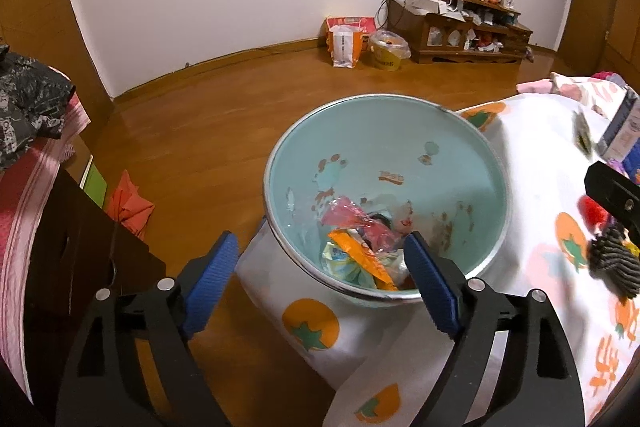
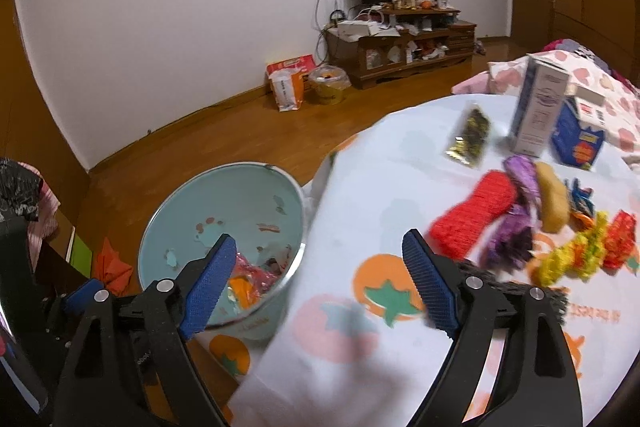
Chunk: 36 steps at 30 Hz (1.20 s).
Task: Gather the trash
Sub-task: 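Move both open tools back over the remaining trash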
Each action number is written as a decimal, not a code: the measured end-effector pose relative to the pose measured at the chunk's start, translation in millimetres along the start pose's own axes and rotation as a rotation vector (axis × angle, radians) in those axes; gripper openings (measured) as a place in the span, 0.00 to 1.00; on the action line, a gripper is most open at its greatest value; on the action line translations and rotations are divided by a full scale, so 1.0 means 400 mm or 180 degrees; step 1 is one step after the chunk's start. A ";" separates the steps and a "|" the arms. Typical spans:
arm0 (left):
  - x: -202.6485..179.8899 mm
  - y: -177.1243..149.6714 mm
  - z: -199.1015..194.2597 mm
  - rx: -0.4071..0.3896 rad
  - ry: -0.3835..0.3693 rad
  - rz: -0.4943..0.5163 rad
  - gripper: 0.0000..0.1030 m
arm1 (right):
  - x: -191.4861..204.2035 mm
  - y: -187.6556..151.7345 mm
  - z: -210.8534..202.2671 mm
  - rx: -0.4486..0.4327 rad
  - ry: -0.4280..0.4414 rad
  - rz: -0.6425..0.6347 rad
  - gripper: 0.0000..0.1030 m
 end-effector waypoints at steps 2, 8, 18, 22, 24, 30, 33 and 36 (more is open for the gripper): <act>-0.020 -0.005 -0.022 -0.0040 -0.0022 0.0039 0.83 | -0.027 -0.001 -0.023 -0.0029 -0.0027 0.0055 0.83; -0.097 -0.027 -0.071 -0.0077 -0.0137 0.0207 0.84 | -0.114 -0.012 -0.085 -0.0111 -0.0151 0.0209 0.83; -0.214 -0.076 -0.130 -0.0109 -0.0289 0.0482 0.85 | -0.252 -0.053 -0.153 -0.0150 -0.0355 0.0422 0.83; -0.258 -0.099 -0.141 -0.0085 -0.0349 0.0580 0.85 | -0.310 -0.079 -0.174 -0.0159 -0.0459 0.0495 0.83; -0.281 -0.113 -0.140 -0.0050 -0.0392 0.0628 0.85 | -0.350 -0.099 -0.183 -0.0147 -0.0520 0.0552 0.83; -0.342 -0.151 -0.133 0.0016 -0.0456 0.0801 0.85 | -0.482 -0.159 -0.206 -0.0110 -0.0768 0.0755 0.82; -0.368 -0.165 -0.127 0.0045 -0.0494 0.0857 0.85 | -0.558 -0.182 -0.212 -0.0079 -0.0875 0.0886 0.80; -0.394 -0.171 -0.120 0.0049 -0.0567 0.0898 0.83 | -0.626 -0.205 -0.218 -0.0050 -0.0970 0.0996 0.75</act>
Point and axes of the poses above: each gripper's, at about its wrist camera, not at the fingertips, and z roughly the way its jaws point, x to its left, y to its top, the point moved 9 cm from there along z, roughly the way its jaws point, and after that the axes turned 2 degrees about -y, right-handed, at the moved point
